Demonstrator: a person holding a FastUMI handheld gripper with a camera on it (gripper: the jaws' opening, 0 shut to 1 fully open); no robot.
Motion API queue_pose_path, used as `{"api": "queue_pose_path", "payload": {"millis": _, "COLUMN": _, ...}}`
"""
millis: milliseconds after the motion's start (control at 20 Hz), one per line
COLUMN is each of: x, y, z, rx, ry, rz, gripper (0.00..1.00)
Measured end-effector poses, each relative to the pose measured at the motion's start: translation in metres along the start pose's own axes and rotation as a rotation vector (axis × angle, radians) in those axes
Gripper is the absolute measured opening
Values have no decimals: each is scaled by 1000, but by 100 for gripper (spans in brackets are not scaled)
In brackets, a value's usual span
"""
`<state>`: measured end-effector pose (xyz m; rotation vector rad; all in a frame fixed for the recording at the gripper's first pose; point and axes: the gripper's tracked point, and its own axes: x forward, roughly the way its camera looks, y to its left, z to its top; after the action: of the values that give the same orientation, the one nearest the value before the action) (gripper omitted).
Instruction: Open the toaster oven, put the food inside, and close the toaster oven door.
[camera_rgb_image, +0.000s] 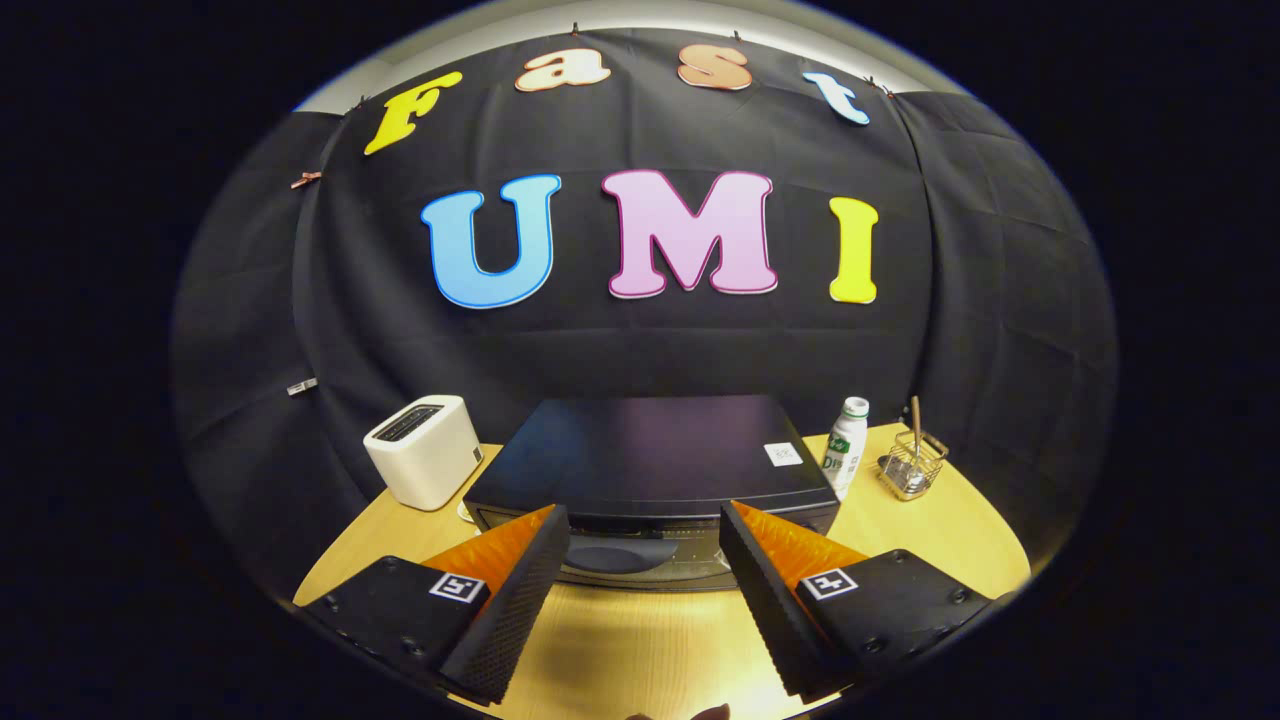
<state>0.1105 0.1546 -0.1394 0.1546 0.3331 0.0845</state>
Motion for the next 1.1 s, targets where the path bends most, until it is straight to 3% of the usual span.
{"api": "queue_pose_path", "payload": {"millis": 500, "x": 66, "y": 20, "z": -40, "rx": 9, "ry": 112, "rz": -40, "gripper": 98}}
{"api": "queue_pose_path", "payload": {"millis": 750, "x": 69, "y": 20, "z": -44, "rx": -36, "ry": 124, "rz": -98, "gripper": 100}}
{"api": "queue_pose_path", "payload": {"millis": 1100, "x": 45, "y": 22, "z": -60, "rx": -29, "ry": 134, "rz": -91, "gripper": 100}}
